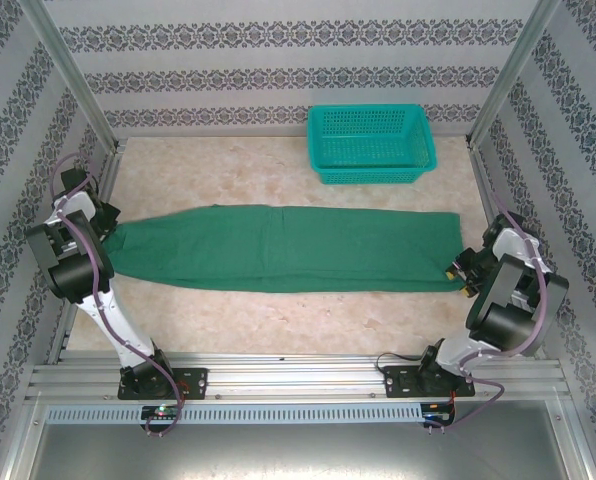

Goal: Roll up the long pants

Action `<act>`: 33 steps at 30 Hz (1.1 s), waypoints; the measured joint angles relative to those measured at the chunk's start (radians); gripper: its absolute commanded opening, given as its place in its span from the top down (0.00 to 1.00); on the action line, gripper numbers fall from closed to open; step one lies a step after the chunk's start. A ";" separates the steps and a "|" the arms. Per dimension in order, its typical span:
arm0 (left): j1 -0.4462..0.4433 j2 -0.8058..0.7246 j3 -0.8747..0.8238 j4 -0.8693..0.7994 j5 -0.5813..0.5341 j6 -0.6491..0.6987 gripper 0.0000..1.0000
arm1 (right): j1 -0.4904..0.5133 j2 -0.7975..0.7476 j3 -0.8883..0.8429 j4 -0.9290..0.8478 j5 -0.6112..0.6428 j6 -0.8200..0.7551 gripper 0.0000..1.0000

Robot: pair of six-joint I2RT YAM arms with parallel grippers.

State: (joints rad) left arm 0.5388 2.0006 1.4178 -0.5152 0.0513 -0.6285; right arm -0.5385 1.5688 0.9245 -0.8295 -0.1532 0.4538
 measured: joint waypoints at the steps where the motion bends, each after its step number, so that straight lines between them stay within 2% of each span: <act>1: 0.000 0.000 0.000 0.000 0.000 0.000 1.00 | 0.000 0.020 0.000 0.010 0.004 0.002 0.59; 2: 0.000 0.000 0.000 0.000 0.000 0.000 1.00 | 0.000 0.038 0.000 0.018 0.008 0.004 0.61; 3: 0.000 0.000 0.000 0.001 0.000 0.000 1.00 | 0.000 0.058 0.000 0.027 0.008 0.008 0.73; 4: 0.000 0.001 0.000 0.001 0.000 0.000 1.00 | 0.000 0.074 0.000 0.034 0.008 0.016 0.92; 5: 0.000 0.000 0.000 0.001 0.000 0.000 1.00 | 0.001 0.083 0.000 0.038 0.004 0.015 1.00; 13: 0.003 0.000 0.000 0.001 0.000 -0.001 1.00 | 0.007 0.035 0.006 0.034 0.058 0.017 1.00; 19: 0.006 0.000 -0.031 0.007 0.042 -0.002 1.00 | -0.054 0.038 0.013 0.027 0.116 0.008 1.00; 24: -0.005 -0.002 -0.044 0.007 0.079 -0.008 1.00 | -0.113 0.107 0.079 0.012 0.140 0.008 1.00; 29: -0.071 -0.002 -0.044 0.007 0.079 -0.009 1.00 | -0.127 0.217 0.201 0.008 0.171 0.011 1.00; 30: -0.083 -0.002 -0.043 0.006 0.080 -0.009 0.96 | -0.127 0.234 0.222 0.015 0.177 0.011 1.00; 31: -0.093 -0.002 -0.043 0.006 0.081 -0.009 0.70 | -0.127 0.245 0.237 0.026 0.180 0.011 1.00; 32: -0.100 -0.002 -0.043 0.006 0.080 -0.008 0.51 | -0.127 0.248 0.243 0.036 0.182 0.011 0.92; 33: -0.106 -0.002 -0.043 0.006 0.077 -0.008 0.37 | -0.127 0.248 0.244 0.047 0.182 0.013 0.80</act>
State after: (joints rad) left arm 0.4324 1.9987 1.3750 -0.5095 0.1287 -0.6369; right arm -0.6655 1.8172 1.1683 -0.7830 0.0292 0.4664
